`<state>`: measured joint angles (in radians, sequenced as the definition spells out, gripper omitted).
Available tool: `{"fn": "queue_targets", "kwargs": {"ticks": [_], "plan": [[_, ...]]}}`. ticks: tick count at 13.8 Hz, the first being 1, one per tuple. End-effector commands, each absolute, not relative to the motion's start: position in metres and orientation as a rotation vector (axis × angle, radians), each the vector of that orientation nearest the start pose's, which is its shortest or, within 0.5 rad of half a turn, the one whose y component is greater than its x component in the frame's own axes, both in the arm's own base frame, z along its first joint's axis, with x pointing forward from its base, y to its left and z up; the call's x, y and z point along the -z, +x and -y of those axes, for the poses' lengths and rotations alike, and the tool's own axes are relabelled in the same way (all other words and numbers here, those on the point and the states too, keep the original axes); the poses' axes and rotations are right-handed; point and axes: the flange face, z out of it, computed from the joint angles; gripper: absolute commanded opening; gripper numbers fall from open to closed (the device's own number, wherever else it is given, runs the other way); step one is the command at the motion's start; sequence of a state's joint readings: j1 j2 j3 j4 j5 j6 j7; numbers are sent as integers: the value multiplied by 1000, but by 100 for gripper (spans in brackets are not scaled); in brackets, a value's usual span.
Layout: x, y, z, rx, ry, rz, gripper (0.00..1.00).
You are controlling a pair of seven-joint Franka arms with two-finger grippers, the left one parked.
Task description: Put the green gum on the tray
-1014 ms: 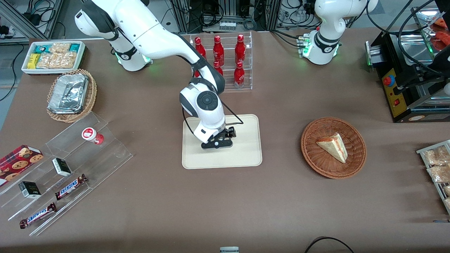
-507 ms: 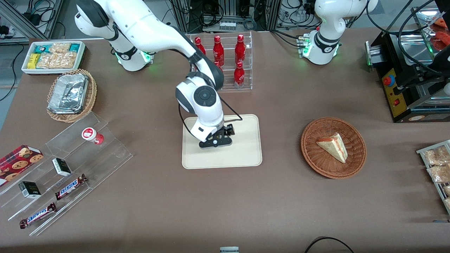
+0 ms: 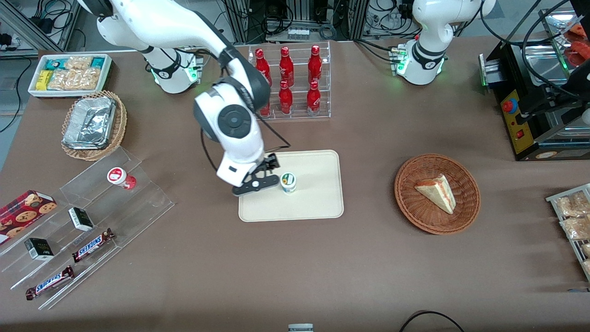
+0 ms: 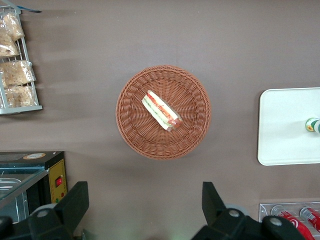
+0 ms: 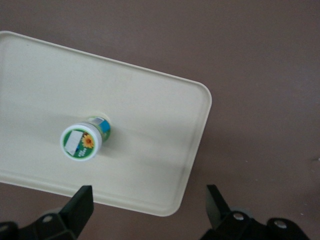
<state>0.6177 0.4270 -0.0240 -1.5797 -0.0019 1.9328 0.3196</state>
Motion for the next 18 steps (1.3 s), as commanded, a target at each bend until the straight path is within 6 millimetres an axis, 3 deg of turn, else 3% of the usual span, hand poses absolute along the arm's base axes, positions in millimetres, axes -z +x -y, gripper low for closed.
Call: {"fn": "queue_targets", "kwargs": {"ticks": [1, 4, 6, 8, 12, 18], "plan": [[-411, 555, -339, -174, -3157, 510, 100], [-438, 561, -295, -194, -3140, 559, 100], [-450, 565, -244, -199, -3144, 469, 100], [-463, 564, -208, -190, -3139, 453, 100], [-478, 563, -122, -274, -3155, 247, 100], [-514, 545, -39, -374, -3137, 101, 100]]}}
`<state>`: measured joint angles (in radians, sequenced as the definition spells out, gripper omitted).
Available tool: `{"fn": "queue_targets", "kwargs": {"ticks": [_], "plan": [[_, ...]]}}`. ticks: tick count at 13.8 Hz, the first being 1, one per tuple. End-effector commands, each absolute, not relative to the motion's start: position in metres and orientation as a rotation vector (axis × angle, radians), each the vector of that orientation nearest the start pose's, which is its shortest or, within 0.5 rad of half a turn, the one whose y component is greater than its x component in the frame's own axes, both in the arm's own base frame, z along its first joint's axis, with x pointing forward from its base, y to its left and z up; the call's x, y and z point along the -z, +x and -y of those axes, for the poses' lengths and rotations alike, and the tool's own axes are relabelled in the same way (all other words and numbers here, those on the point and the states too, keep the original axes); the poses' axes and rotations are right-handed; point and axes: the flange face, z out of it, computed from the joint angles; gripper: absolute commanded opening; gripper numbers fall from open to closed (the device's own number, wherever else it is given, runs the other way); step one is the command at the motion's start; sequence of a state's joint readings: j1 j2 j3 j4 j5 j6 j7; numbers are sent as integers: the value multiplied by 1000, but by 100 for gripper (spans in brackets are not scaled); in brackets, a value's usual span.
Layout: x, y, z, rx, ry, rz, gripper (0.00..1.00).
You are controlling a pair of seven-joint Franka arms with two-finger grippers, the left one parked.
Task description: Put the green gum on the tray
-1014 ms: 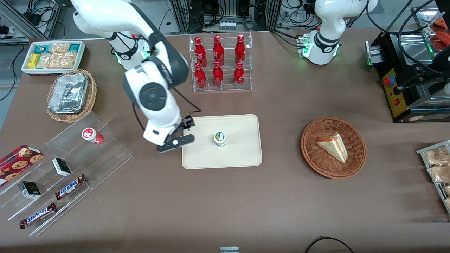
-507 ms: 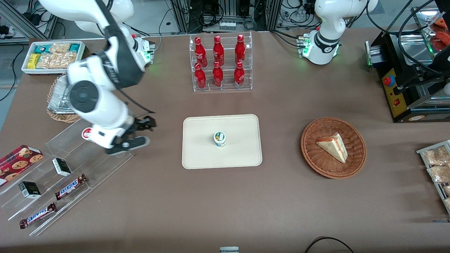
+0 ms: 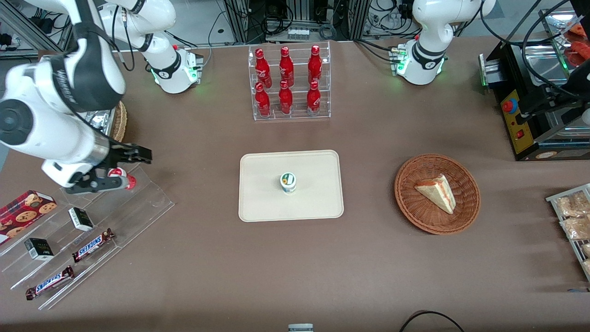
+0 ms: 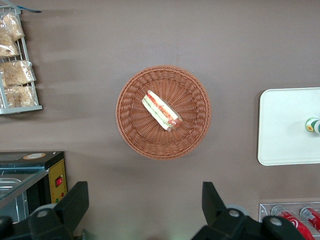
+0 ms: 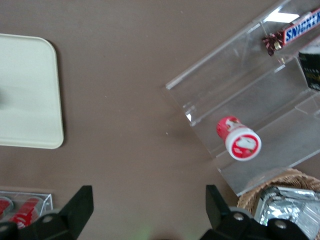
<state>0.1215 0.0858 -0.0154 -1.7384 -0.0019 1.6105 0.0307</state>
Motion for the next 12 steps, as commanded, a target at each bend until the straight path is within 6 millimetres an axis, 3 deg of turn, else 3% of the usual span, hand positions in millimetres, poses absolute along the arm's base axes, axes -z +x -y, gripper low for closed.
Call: {"fn": "queue_targets", "kwargs": {"ticks": [1, 5, 12], "plan": [[-520, 542, -27, -374, -3133, 83, 100], [-550, 532, 3, -311, -3127, 82, 100], [-580, 522, 27, -281, -3125, 5, 100]]}}
